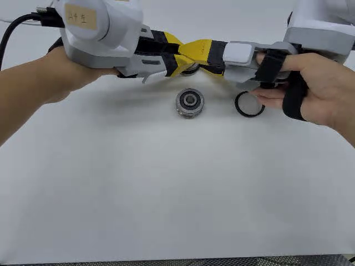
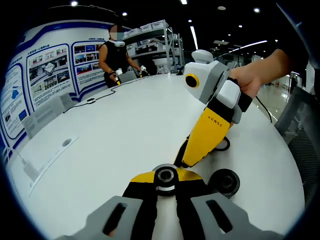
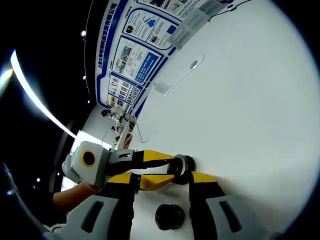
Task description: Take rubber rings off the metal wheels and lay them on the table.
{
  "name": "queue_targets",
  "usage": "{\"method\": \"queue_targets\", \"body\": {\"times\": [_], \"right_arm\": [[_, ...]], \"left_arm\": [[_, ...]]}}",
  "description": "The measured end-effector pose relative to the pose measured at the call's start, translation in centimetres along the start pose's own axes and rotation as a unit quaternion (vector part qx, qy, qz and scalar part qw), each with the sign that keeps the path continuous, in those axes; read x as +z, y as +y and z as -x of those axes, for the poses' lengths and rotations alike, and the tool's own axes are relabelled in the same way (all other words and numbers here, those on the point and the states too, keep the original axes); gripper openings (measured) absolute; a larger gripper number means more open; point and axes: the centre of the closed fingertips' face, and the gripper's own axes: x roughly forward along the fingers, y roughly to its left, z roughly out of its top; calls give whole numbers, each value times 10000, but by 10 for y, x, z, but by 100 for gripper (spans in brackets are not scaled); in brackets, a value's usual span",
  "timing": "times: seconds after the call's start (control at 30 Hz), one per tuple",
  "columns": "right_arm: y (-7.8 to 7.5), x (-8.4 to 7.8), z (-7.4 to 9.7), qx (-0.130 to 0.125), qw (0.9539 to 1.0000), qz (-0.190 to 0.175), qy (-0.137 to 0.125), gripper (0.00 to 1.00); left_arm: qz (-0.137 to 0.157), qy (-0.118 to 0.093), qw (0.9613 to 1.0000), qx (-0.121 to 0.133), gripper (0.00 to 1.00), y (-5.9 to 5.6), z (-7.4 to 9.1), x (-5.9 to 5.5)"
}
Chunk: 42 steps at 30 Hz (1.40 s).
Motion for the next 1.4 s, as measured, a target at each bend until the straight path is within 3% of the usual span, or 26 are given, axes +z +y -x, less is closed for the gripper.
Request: {"method": "queue_targets", "body": {"times": [0.23,0.53,0.9,1.1,1.4], "right_arm": [[-6,6,2,5,9999,-5,-114,43],[-8,5,-3,14,10000,40,-55,39],[-17,11,-1,-137,9995,251,-139,46],[-12,12,-1,-22,9996,209,-194,46],[-12,8,-1,-51,9996,232,-139,46]], "left_arm": [[-54,20,10000,-18,12,0,0,0],[-49,13,10000,-21,12,-1,0,1],[-52,13,10000,-13,12,-1,0,1],[-48,14,10000,-12,12,-1,0,1],[-60,22,10000,-13,12,0,-1,0]]}}
